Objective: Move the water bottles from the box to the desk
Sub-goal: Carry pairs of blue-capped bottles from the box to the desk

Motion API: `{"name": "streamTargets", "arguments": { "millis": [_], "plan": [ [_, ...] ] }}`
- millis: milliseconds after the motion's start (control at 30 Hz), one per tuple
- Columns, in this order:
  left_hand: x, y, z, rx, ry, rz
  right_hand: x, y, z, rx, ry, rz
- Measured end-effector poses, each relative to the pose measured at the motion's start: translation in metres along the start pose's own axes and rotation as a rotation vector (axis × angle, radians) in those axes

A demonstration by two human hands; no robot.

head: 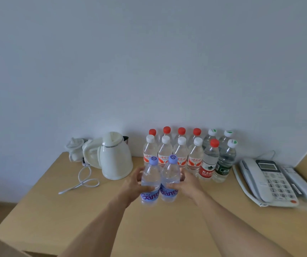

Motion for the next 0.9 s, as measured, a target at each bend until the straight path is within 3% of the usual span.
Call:
{"name": "streamTargets", "arguments": {
  "millis": [300,700,900],
  "plan": [
    [0.019,-0.008,-0.016,0.117,0.040,0.021,0.007,-0.001,0.007,-0.137,0.108,0.009],
    [0.034,-0.015,-0.021,0.168,0.085,0.055,0.024,-0.013,0.016,-0.227,0.051,-0.016],
    [0.028,-0.008,-0.025,0.403,0.064,0.091,0.019,-0.032,0.011,-0.291,0.128,-0.134]
  ]
}}
Point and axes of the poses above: each hand's wrist, its own x-axis towards the middle knuckle, its own z-axis out of the palm, y = z × x, the point moved 7 cm from there along x, towards the middle knuckle, and after that the axes turned 5 degrees about -x, right-handed, at the moved point
